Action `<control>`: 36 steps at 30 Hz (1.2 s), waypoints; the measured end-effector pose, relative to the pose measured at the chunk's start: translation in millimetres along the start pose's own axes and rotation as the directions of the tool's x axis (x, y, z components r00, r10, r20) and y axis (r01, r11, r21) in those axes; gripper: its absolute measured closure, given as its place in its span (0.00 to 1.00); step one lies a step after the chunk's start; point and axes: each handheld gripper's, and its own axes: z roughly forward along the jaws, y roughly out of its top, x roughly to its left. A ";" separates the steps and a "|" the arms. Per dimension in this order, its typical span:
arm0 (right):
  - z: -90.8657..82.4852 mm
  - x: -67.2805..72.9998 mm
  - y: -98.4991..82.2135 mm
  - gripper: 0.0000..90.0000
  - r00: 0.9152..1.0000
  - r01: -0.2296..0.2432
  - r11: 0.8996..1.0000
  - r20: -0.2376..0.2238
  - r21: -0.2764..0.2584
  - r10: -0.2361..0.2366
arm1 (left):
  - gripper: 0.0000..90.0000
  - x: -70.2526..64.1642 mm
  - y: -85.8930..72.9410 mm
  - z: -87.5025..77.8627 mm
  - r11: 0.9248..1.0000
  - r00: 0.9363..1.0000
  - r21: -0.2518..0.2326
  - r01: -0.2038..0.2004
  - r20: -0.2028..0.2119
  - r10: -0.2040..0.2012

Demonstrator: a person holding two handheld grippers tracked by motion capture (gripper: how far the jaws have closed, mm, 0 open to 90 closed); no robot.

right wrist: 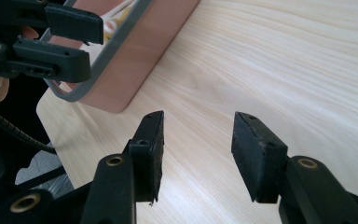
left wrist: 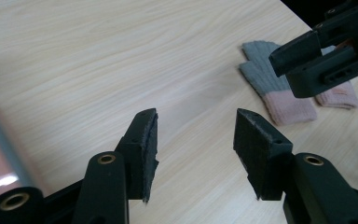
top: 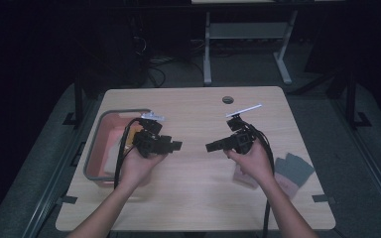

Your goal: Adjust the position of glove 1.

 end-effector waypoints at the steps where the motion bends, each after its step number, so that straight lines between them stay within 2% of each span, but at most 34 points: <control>1: 0.0 0.0 0.0 0.60 1.000 0.000 1.000 0.000 0.000 0.000 | 0.55 0.0 0.0 0.0 1.000 1.000 0.000 0.000 0.000 0.000; 11: -21.3 -19.0 -18.3 0.58 0.999 -0.019 1.000 0.033 -0.019 0.020 | 0.51 -19.6 5.8 19.2 1.000 0.999 0.018 -0.021 0.039 0.020; 15: -28.0 -28.4 -26.4 0.57 0.998 -0.020 0.999 0.064 -0.031 0.022 | 0.49 -27.3 7.7 25.8 0.999 0.998 0.021 -0.031 0.057 0.030; 18: -34.3 -37.5 -36.0 0.55 0.994 -0.037 0.999 0.102 -0.028 0.039 | 0.48 -33.8 8.9 30.7 0.999 0.997 0.020 -0.032 0.075 0.030; 21: -37.1 -42.8 -41.4 0.53 0.992 -0.043 0.999 0.117 -0.027 0.046 | 0.47 -36.4 9.3 31.9 0.999 0.996 0.021 -0.042 0.081 0.041; 22: -40.3 -48.8 -47.0 0.52 0.990 -0.053 0.998 0.133 -0.026 0.056 | 0.47 -39.1 9.6 33.7 0.999 0.996 0.017 -0.038 0.085 0.037; 27: -48.4 -57.7 -56.0 0.52 0.986 -0.058 0.998 0.154 -0.027 0.062 | 0.46 -43.4 9.5 37.9 0.999 0.995 0.019 -0.044 0.092 0.042; 31: -56.5 -65.3 -62.7 0.50 0.982 -0.073 0.996 0.170 -0.045 0.079 | 0.43 -49.0 9.1 43.9 0.999 0.993 0.017 -0.037 0.112 0.035; 36: -66.9 -72.3 -72.3 0.49 0.976 -0.088 0.994 0.196 -0.062 0.099 | 0.42 -58.4 8.3 52.2 0.998 0.989 0.028 -0.051 0.141 0.047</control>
